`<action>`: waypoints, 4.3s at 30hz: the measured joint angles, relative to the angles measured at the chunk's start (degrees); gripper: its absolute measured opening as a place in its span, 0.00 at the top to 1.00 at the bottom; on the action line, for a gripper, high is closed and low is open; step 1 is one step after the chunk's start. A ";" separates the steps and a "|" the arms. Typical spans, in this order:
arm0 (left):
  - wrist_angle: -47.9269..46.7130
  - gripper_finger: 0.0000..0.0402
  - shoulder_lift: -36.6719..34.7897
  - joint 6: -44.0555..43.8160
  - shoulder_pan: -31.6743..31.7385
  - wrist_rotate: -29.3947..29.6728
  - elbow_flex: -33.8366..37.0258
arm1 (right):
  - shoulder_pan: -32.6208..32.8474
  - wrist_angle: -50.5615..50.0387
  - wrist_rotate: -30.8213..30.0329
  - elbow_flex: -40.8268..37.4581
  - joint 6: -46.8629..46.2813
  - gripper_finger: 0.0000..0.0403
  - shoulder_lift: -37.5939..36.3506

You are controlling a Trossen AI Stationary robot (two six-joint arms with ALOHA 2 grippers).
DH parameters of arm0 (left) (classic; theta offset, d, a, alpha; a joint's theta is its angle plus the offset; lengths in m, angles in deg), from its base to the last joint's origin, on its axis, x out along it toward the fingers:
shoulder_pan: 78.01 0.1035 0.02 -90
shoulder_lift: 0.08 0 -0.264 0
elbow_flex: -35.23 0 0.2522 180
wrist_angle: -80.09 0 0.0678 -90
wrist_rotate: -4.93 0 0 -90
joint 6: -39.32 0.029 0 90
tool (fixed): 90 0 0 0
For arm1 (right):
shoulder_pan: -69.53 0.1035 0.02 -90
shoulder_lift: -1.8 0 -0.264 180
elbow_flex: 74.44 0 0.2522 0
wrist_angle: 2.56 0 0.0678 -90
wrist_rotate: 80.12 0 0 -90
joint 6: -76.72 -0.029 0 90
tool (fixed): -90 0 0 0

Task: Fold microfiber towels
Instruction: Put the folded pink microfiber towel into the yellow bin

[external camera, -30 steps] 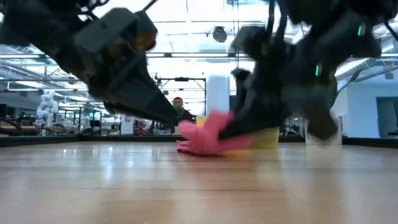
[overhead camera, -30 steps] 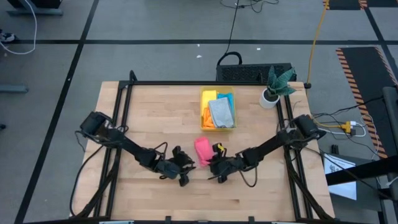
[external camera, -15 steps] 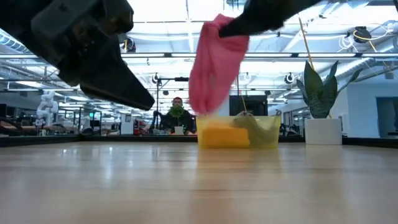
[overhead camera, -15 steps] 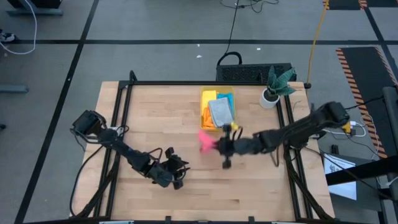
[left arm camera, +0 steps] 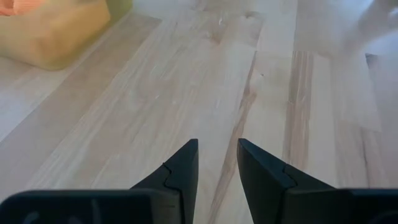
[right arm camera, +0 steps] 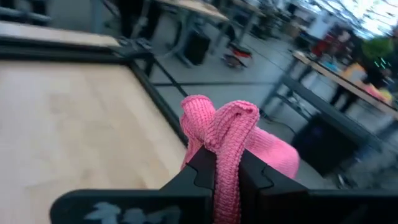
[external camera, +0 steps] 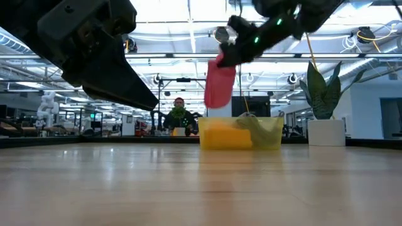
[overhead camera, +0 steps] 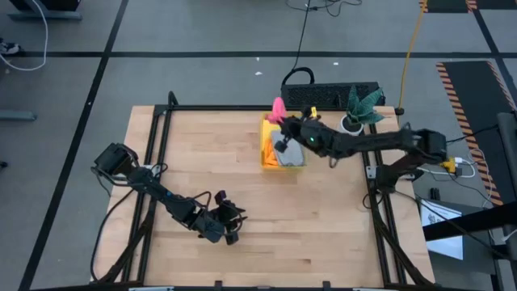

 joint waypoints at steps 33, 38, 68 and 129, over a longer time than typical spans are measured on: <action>-1.18 0.72 0.02 -0.46 -0.28 -0.07 -0.02 | -4.65 -6.50 24.35 -0.02 -9.89 0.74 16.09; -1.18 0.72 0.02 -0.46 -0.28 -0.07 -0.02 | -4.82 -13.89 25.62 -0.02 -10.37 0.61 9.32; -1.11 0.72 0.07 -0.35 1.17 -0.08 -0.04 | -16.39 2.74 55.21 0.46 -21.70 1.00 21.42; -1.13 0.72 0.07 -0.48 1.20 -0.24 -0.04 | -13.88 -3.73 41.85 2.69 -21.75 1.00 17.89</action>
